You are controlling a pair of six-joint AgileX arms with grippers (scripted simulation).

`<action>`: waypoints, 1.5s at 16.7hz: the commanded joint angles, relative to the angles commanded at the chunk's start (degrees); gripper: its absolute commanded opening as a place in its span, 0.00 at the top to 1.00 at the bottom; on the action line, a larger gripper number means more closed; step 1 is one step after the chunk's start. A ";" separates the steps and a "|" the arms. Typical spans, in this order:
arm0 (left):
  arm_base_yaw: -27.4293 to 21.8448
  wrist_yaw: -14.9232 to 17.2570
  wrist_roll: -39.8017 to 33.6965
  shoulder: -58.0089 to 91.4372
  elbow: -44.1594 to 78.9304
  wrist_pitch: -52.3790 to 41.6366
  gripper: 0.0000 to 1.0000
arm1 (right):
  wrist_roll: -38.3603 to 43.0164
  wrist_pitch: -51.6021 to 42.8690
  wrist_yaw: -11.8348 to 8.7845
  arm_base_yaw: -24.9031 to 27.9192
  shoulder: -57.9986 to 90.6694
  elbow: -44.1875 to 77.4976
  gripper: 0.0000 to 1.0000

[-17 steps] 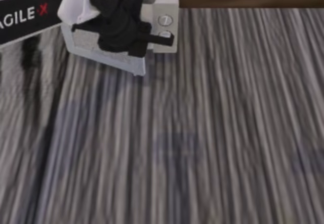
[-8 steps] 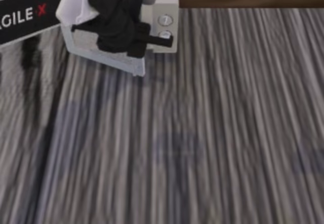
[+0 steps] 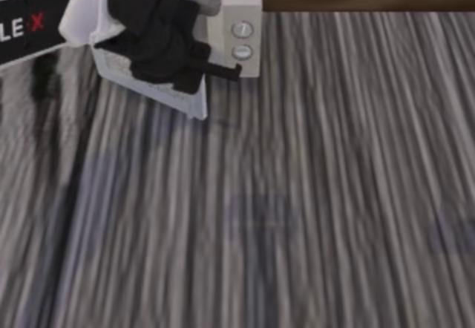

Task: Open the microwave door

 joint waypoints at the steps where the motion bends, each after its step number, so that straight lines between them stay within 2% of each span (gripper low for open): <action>1: 0.00 0.00 0.00 0.00 0.00 0.00 1.00 | 0.00 0.00 0.00 0.00 0.00 0.00 0.00; 22: 0.00 0.00 0.00 0.00 0.00 0.00 1.00 | 0.00 0.00 0.00 0.00 0.00 0.00 0.00; 25: -0.06 0.81 0.61 -0.37 -0.71 0.19 1.00 | 0.00 0.00 0.00 0.00 0.00 0.00 0.00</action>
